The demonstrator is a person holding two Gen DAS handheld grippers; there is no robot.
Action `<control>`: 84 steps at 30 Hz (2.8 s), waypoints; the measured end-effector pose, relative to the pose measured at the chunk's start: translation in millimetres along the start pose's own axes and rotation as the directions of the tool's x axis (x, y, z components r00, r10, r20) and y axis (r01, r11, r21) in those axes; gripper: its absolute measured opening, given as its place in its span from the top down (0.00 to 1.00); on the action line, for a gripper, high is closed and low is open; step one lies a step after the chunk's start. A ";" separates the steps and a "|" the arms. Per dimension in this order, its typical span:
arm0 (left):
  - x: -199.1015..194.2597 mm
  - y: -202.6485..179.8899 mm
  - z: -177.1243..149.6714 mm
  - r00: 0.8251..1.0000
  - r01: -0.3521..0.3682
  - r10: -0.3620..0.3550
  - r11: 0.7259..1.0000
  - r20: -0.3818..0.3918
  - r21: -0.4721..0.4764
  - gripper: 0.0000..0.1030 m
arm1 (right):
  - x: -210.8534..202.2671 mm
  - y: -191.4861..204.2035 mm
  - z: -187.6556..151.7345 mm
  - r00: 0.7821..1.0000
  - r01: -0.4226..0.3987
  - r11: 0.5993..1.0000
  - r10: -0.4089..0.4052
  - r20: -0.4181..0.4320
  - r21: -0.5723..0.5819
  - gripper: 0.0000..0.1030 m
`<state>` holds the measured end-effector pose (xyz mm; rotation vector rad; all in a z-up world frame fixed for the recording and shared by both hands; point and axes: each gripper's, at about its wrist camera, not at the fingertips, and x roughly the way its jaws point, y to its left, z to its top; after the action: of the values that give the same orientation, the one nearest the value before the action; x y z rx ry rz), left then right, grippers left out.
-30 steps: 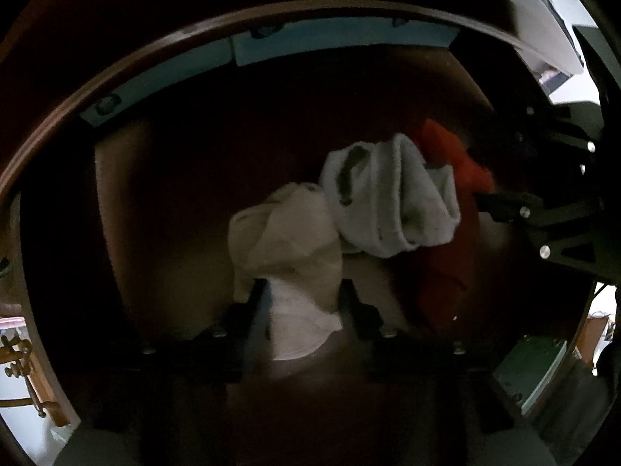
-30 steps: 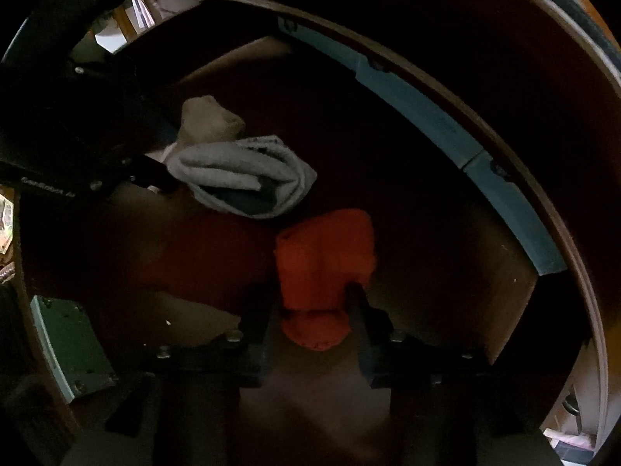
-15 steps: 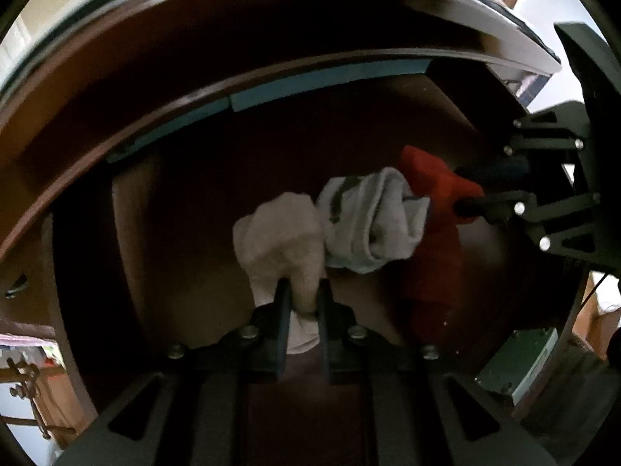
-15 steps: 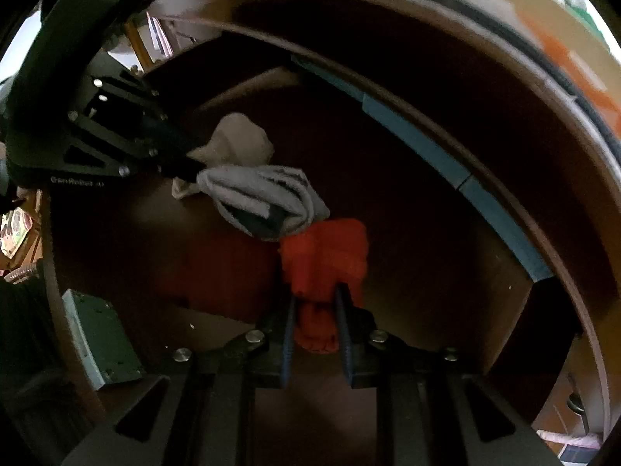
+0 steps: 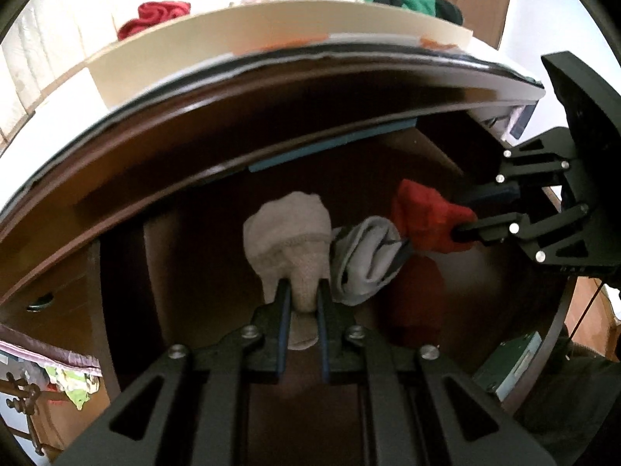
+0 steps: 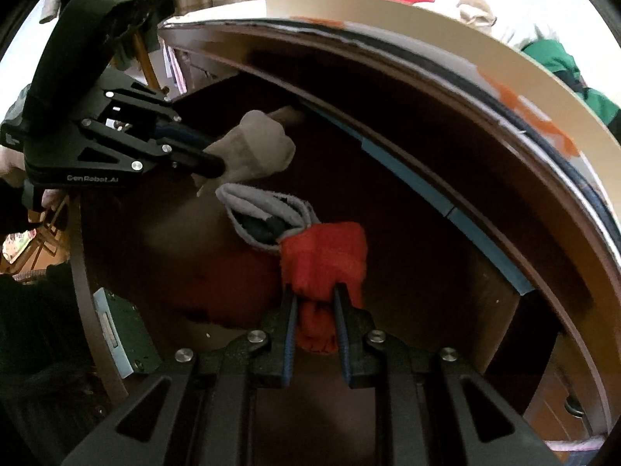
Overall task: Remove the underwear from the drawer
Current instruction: 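Lift the beige sock with the left gripper while the right gripper lifts the red sock, then carry the beige and red socks over the tray with both grippers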
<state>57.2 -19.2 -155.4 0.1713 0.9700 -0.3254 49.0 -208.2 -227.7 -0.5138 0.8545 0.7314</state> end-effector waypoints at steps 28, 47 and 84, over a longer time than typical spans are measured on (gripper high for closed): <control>-19.4 -2.6 0.8 0.971 -0.087 0.098 0.994 0.219 -0.058 0.91 | -74.8 1.9 -36.4 0.977 0.019 0.998 -0.006 0.213 -0.061 0.81; -59.2 -4.8 -1.1 0.930 -0.110 0.130 0.991 0.345 -0.077 0.91 | -128.8 5.9 -36.8 0.924 0.045 0.997 -0.019 0.382 -0.058 0.81; -101.8 26.0 79.2 0.867 -0.165 0.177 0.984 0.466 -0.067 0.91 | -161.5 -24.3 58.9 0.853 0.041 0.998 -0.057 0.519 0.044 0.81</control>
<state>74.9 2.3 -26.8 0.1454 0.4695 -0.1768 24.3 -243.7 -59.6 -0.2825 0.3404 0.7603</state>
